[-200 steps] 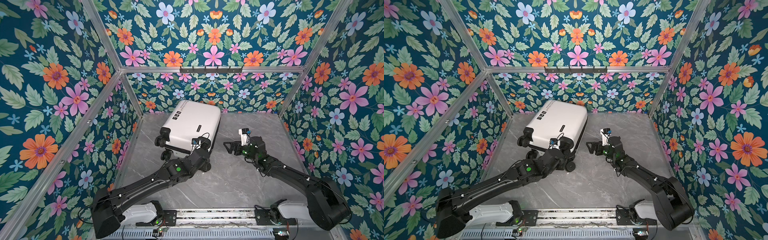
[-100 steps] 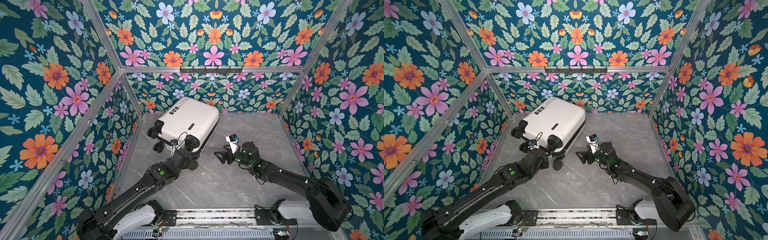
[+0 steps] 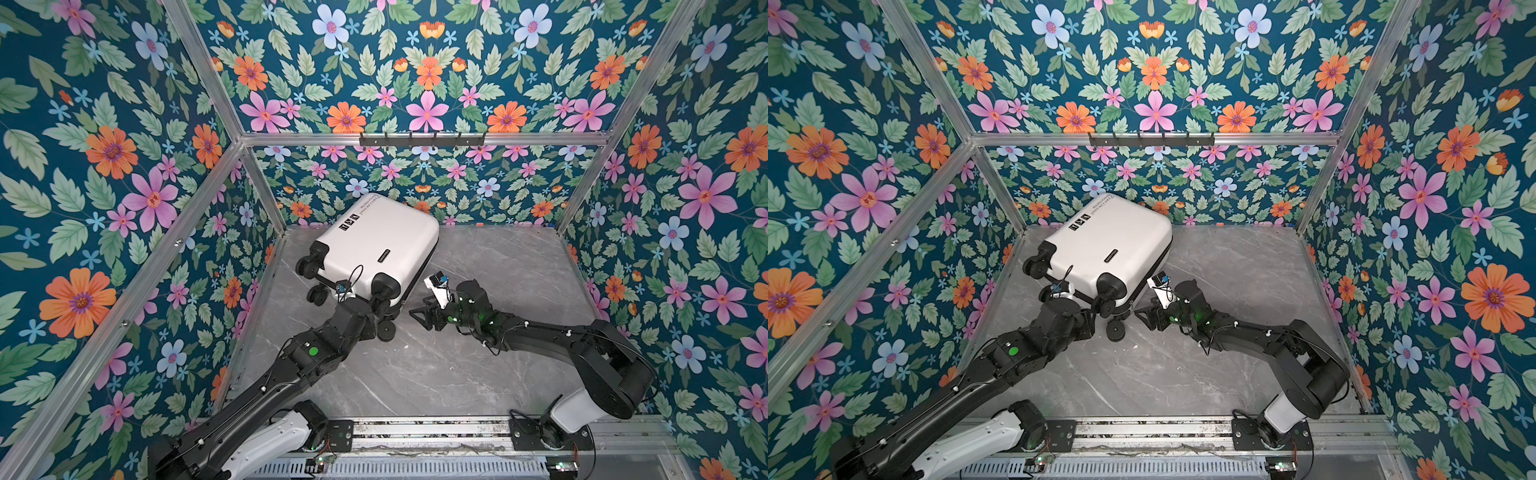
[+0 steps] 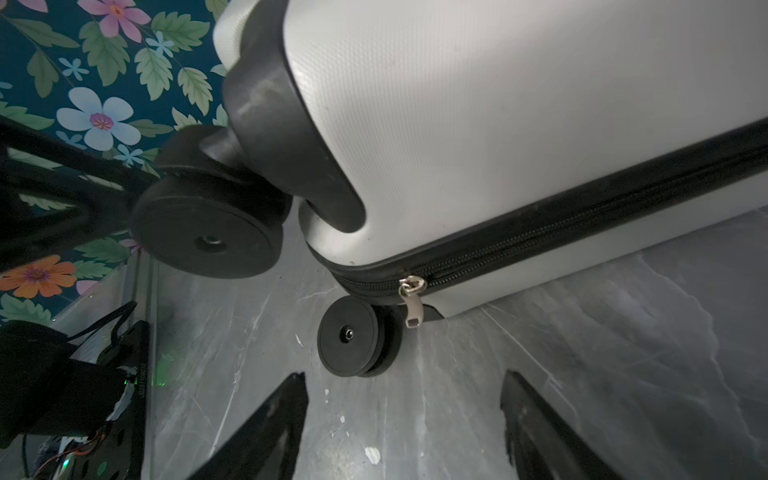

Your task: Pack the luggage

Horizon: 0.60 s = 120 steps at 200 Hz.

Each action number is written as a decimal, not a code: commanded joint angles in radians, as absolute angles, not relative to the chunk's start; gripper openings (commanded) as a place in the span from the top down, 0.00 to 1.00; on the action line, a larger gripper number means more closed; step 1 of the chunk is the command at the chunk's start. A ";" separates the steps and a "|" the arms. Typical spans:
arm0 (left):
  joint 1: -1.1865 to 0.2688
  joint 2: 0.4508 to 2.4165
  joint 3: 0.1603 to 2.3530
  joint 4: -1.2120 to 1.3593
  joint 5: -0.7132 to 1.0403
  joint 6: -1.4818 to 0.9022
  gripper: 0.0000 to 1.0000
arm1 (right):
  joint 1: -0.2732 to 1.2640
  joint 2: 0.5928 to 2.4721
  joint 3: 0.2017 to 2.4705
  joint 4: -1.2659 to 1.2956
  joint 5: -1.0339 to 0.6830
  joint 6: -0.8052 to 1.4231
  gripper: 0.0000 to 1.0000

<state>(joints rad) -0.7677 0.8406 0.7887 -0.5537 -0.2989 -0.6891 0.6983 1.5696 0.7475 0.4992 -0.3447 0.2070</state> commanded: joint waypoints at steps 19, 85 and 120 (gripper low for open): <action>-0.767 0.762 0.805 -0.517 -0.153 -0.624 0.01 | 0.702 1.544 0.706 0.554 -0.319 0.207 0.22; -0.767 0.988 0.850 -0.553 -0.109 -0.494 0.01 | 0.702 1.515 0.668 0.575 -0.293 0.229 0.20; -0.766 1.040 0.880 -0.589 -0.149 -0.434 0.01 | 0.702 1.497 0.652 0.578 -0.291 0.232 0.17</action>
